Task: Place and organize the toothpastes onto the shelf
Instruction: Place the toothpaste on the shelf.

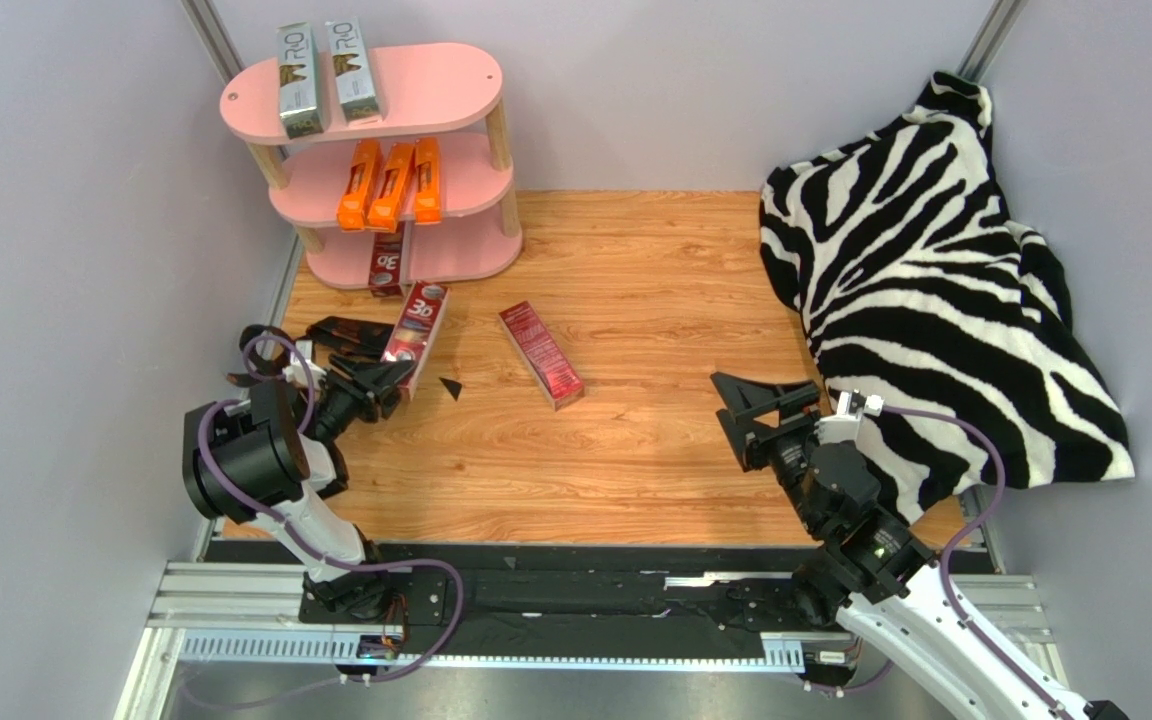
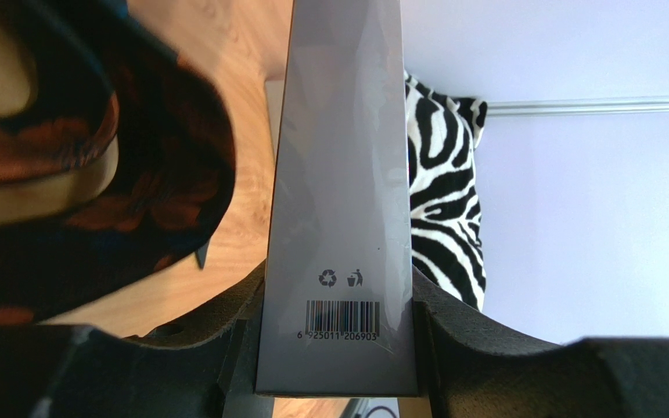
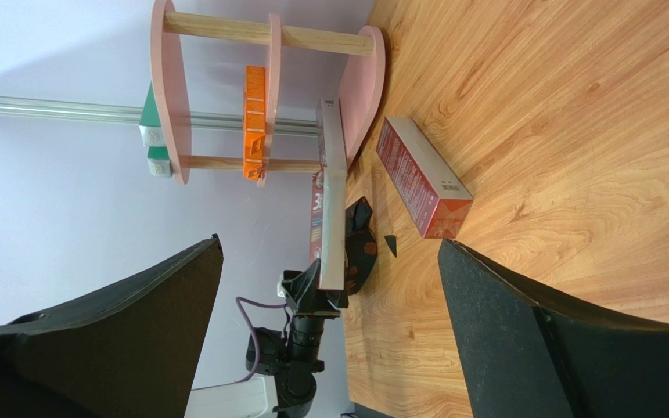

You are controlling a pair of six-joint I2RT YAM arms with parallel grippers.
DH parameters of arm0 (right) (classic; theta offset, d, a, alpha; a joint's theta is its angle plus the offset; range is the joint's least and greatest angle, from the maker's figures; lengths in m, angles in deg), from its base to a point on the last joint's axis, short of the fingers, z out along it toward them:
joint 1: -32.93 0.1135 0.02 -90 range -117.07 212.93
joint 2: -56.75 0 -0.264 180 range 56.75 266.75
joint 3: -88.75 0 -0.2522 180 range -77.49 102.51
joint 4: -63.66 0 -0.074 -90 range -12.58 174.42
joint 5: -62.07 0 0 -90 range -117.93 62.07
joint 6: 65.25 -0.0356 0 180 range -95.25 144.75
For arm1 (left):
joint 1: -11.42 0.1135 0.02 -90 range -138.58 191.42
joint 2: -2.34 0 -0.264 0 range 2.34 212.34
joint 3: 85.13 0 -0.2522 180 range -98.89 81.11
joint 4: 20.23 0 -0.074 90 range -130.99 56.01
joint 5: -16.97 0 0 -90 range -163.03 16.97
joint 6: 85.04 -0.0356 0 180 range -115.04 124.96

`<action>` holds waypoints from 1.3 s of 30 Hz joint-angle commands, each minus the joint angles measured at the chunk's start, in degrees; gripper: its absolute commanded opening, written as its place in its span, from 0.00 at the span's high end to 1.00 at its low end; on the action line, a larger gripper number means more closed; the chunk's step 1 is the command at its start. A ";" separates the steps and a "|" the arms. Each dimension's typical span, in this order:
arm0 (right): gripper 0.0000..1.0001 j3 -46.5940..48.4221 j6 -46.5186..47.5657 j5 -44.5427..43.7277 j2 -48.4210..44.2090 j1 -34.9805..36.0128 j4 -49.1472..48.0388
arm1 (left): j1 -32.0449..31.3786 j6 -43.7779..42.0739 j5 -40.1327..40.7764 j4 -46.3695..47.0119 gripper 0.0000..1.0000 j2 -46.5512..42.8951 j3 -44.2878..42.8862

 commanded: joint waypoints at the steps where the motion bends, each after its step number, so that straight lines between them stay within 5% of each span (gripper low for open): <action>1: 0.01 -0.41 0.78 -1.27 -0.48 -0.20 -2.07 | 0.59 1.93 0.85 16.03 0.64 -1.79 -3.94; 39: 0.00 -2.16 0.08 -0.22 -4.43 -0.20 0.66 | 1.65 9.68 20.81 12.26 0.65 11.39 -23.19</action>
